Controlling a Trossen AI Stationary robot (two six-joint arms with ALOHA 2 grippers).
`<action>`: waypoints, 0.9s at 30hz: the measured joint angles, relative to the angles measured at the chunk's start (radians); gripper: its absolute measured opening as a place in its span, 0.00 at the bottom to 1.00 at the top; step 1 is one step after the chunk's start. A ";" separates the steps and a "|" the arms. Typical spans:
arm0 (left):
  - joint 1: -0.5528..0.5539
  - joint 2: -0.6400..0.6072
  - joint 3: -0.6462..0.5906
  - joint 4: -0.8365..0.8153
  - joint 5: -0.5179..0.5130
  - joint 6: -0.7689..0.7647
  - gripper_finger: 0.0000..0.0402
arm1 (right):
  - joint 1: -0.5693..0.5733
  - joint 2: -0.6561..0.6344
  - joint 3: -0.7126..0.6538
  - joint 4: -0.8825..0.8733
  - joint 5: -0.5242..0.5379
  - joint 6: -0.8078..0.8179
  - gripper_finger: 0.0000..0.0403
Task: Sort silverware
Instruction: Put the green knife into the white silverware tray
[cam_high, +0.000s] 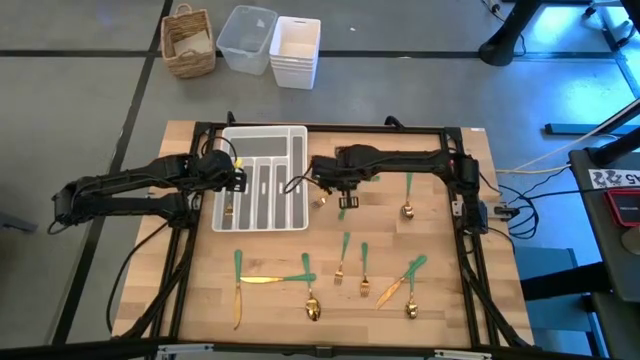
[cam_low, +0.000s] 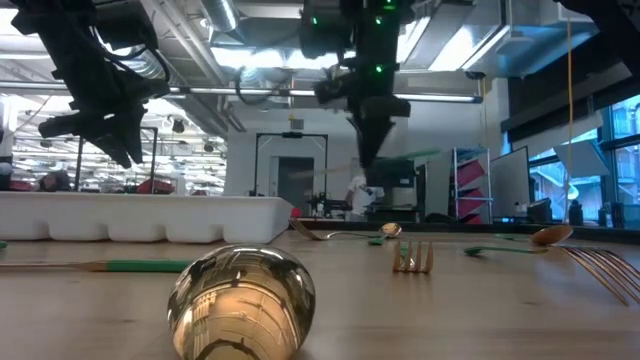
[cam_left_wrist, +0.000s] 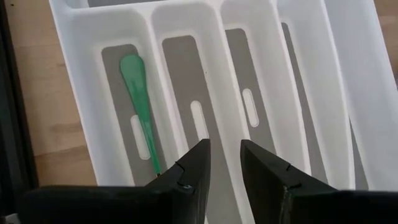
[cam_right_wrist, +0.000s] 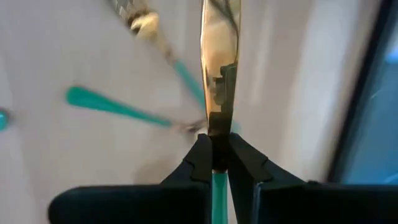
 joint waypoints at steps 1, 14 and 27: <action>0.000 0.000 0.000 0.002 0.000 -0.012 0.20 | 0.000 0.000 0.015 0.024 0.012 -0.056 0.06; 0.000 -0.001 0.000 0.006 0.000 -0.099 0.20 | 0.000 0.013 0.071 0.473 -0.263 -1.107 0.06; 0.000 -0.028 -0.001 -0.003 -0.002 -0.125 0.20 | 0.000 0.183 0.071 0.694 -0.482 -1.267 0.07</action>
